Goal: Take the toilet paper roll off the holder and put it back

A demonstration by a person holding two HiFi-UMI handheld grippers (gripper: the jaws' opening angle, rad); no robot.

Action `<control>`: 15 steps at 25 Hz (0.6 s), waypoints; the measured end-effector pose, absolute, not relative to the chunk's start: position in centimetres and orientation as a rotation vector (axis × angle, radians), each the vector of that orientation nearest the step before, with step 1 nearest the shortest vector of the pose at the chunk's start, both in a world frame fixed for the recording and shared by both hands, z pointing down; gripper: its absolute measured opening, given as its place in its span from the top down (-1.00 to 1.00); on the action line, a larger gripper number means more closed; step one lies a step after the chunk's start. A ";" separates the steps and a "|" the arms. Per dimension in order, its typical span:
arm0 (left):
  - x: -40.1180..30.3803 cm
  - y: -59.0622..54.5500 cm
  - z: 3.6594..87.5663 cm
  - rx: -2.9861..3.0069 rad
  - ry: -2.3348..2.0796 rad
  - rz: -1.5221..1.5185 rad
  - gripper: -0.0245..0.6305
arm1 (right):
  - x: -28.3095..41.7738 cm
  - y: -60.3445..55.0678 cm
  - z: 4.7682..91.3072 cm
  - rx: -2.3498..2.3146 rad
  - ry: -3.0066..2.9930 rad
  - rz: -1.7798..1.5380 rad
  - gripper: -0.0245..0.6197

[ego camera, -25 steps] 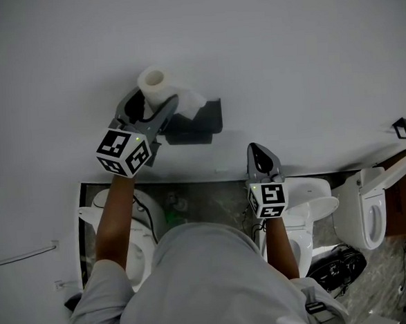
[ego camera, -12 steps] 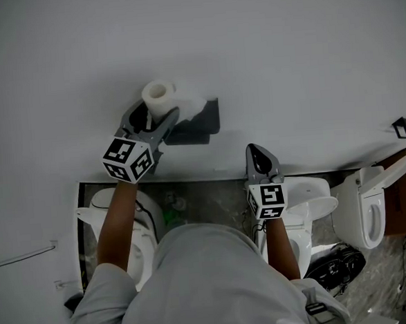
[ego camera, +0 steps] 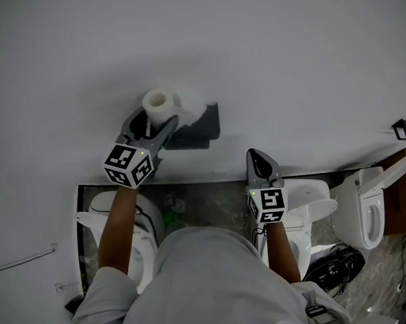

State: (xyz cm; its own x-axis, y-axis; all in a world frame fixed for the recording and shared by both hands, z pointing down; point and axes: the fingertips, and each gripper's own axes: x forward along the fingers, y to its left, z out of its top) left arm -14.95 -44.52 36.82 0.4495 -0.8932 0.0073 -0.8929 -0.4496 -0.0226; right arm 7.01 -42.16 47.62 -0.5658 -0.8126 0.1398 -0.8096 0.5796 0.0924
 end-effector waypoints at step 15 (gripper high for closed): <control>-14.9 -44.8 37.3 -2.635 1.617 -0.037 -0.03 | 5.9 -42.8 48.2 1.348 -2.648 -0.025 0.91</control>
State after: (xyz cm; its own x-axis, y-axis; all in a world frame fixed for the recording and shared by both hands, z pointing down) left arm -14.87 -44.79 37.32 0.4528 -0.8916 -0.0059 -0.8904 -0.4519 -0.0547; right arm 5.93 -42.82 48.21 -0.5768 -0.8042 0.1433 -0.8014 0.5911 0.0918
